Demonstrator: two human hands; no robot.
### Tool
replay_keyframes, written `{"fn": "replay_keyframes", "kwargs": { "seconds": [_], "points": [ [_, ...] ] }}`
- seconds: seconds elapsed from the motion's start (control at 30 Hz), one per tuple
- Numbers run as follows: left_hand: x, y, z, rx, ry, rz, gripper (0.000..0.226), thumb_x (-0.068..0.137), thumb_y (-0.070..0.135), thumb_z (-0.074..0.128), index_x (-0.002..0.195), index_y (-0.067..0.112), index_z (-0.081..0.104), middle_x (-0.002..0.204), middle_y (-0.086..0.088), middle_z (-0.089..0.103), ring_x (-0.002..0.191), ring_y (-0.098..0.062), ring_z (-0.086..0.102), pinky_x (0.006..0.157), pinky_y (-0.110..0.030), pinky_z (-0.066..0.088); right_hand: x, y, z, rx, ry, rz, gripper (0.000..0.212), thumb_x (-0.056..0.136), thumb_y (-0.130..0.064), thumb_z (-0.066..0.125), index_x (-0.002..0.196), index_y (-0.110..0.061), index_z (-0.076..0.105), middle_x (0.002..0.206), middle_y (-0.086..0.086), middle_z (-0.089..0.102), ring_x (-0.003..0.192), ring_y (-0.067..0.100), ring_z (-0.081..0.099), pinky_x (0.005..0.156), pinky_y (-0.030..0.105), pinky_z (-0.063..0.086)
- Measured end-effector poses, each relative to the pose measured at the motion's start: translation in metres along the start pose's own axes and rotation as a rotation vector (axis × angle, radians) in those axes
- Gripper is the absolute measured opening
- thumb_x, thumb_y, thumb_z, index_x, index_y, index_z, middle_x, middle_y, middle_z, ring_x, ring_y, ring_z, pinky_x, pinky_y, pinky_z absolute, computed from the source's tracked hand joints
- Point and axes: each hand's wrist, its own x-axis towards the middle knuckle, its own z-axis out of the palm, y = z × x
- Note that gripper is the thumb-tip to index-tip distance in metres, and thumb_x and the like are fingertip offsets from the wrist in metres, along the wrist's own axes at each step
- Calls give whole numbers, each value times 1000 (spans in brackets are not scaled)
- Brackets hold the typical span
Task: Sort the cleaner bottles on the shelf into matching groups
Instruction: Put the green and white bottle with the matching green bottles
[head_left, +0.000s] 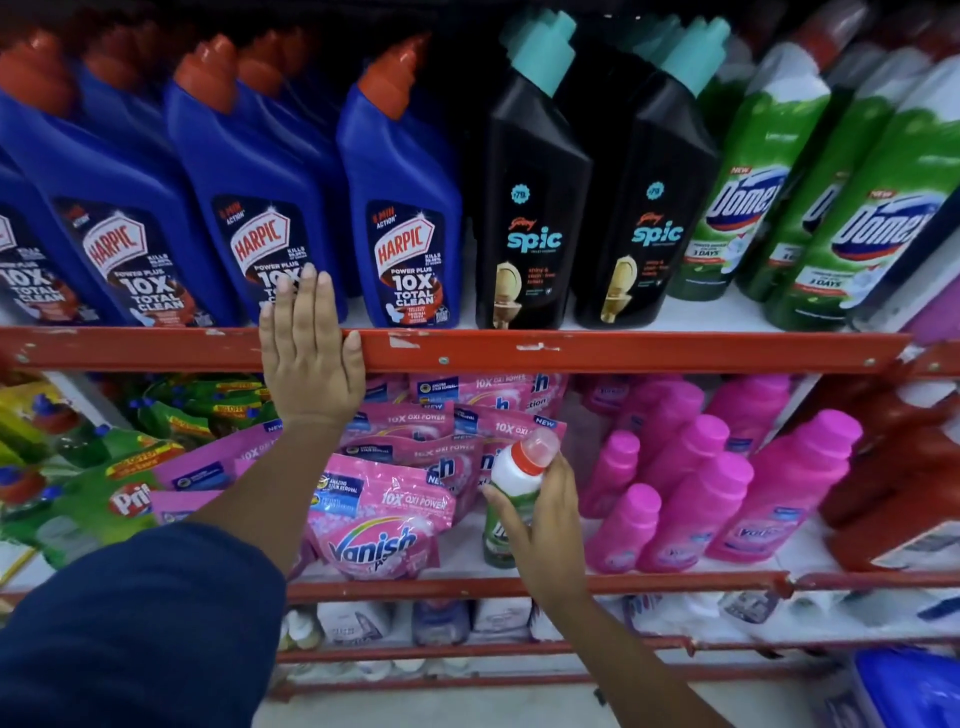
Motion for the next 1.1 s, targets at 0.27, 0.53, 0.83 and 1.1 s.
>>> {"fn": "replay_keyframes", "kwargs": {
  "seconds": [0.27,0.53,0.83,1.1],
  "points": [
    [1,1,-5,-11,-51,-5,54,104,32,20,150,3,23,152,-16,31,148,-15,0,120,-37,2,-3,-2,-3,-76,18,-51,69,90,-56,50,133,-3,38,122,13,49,114,24,48,97,44,46],
    [7,5,-22,-72,-232,-32,58,105,38,18,152,4,15,157,-14,22,148,-14,-5,120,-35,-5,10,-45,-58,-81,244,-212,57,91,-48,55,125,-4,44,117,9,50,106,15,43,92,30,40],
    [18,7,-42,-138,-425,-55,64,103,46,14,152,5,15,160,-8,13,148,-20,5,121,-35,0,63,-121,-157,-69,480,-467,48,90,-46,56,108,-1,49,101,9,50,93,21,46,82,42,44],
    [-24,-7,-56,-149,-562,-24,66,103,48,12,152,4,16,160,-9,14,148,-21,9,120,-35,2,115,-137,-195,-77,546,-575,48,91,-47,53,95,0,47,92,8,45,87,21,41,80,39,40]
  ]
}}
